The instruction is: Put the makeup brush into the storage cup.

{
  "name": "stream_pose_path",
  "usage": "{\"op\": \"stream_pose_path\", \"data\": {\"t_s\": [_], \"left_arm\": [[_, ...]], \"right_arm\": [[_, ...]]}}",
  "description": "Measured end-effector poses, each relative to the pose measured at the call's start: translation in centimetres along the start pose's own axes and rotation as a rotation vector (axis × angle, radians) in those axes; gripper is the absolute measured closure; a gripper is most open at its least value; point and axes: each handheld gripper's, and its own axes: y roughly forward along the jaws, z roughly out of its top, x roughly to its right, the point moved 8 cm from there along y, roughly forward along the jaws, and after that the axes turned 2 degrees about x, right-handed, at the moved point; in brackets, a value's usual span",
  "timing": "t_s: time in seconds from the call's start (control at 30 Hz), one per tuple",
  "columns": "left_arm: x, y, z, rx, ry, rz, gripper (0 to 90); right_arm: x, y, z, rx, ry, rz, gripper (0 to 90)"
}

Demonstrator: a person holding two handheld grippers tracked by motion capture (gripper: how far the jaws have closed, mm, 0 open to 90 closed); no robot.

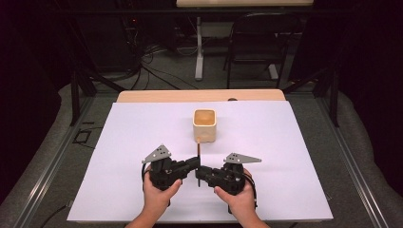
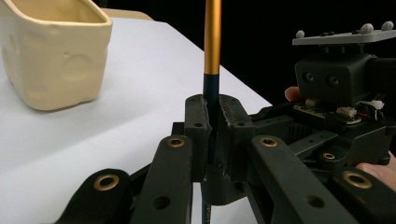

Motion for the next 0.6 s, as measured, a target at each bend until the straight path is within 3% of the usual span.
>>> {"op": "stream_pose_path", "data": {"t_s": [0.23,0.27,0.6], "left_arm": [[0.16,0.16,-0.22,-0.013,-0.001,-0.006,82.8],[0.16,0.2,-0.22,-0.013,-0.001,-0.006,82.8],[0.22,0.35,-0.39,-0.021,-0.007,-0.01,82.8]], "right_arm": [[-0.07,0.07,-0.1,-0.007,-0.004,-0.001,71.2],[-0.03,-0.02,-0.23,-0.03,-0.008,-0.003,71.3],[0.01,0.04,-0.23,-0.02,-0.006,0.003,77.0]]}}
